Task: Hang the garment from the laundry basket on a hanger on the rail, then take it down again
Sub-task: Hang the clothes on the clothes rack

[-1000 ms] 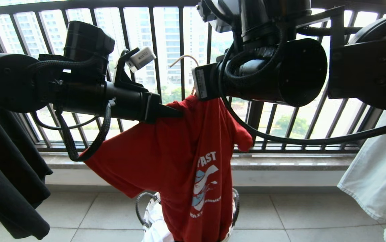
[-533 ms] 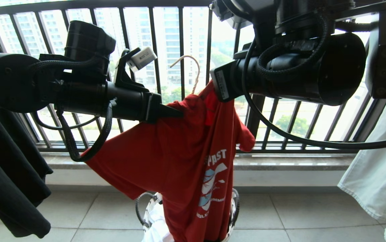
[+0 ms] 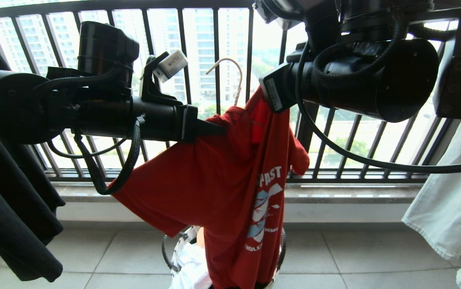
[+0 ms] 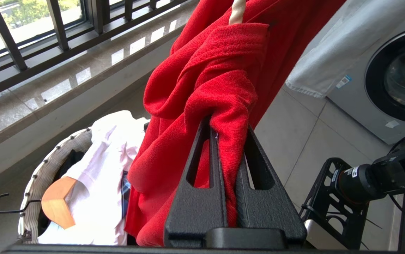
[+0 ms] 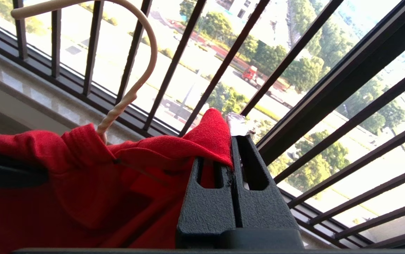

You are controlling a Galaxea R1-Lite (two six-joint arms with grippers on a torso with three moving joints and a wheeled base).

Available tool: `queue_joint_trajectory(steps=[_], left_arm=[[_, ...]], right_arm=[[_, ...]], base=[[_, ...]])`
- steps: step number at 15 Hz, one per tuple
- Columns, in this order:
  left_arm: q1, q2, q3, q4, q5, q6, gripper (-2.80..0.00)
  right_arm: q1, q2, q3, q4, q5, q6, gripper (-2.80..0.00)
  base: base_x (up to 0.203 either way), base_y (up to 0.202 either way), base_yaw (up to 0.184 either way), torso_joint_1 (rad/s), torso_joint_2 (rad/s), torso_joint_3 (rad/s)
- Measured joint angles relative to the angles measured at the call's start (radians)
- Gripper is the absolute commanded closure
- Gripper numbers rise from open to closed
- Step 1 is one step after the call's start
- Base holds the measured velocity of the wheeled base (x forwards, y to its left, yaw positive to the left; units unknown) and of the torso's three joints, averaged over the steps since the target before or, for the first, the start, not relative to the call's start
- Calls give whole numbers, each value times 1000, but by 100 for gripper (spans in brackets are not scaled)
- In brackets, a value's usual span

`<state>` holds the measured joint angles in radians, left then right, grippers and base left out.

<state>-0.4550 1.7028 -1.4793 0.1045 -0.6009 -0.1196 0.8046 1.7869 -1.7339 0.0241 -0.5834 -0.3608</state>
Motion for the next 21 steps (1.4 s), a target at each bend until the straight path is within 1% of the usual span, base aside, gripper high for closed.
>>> queue_joint_trajectory(steps=[2,3,5,7,8,10,14,18,21], left_arm=[[-6,-13,11,-3,-1,-1,0],[-8,-21,20,-14,-1,-1,0],[-9,-34,55,-74,-1,-3,0],[-15,-51,101,-153,-3,-3,0],[-17,-60,117,-176,-4,-2,0],[-22,-73,134,-180,-5,0,0],[-25,-89,163,-212,-10,0,0],[-31,-92,216,-313,-15,0,0],[-31,-75,226,-349,-16,-3,0]], right_arm=[[-20,49,-21,-105,-44,-67,0],[-27,72,-42,-135,-55,-79,0],[-32,101,-77,-146,-63,-83,0],[-34,126,-131,-137,-95,-84,0],[-38,137,-161,-111,-108,-84,0],[-40,151,-201,-53,-120,-84,0],[-34,158,-219,-7,-124,-84,0],[-28,155,-220,29,-120,-84,0],[-6,143,-216,34,-119,-82,0]], base=[[0,0,0,0,0,0],[0,0,0,0,0,0],[0,0,0,0,0,0],[0,0,0,0,0,0],[0,0,0,0,0,0],[0,0,0,0,0,0],[0,0,0,0,0,0],[0,0,0,0,0,0],[0,0,0,0,0,0]])
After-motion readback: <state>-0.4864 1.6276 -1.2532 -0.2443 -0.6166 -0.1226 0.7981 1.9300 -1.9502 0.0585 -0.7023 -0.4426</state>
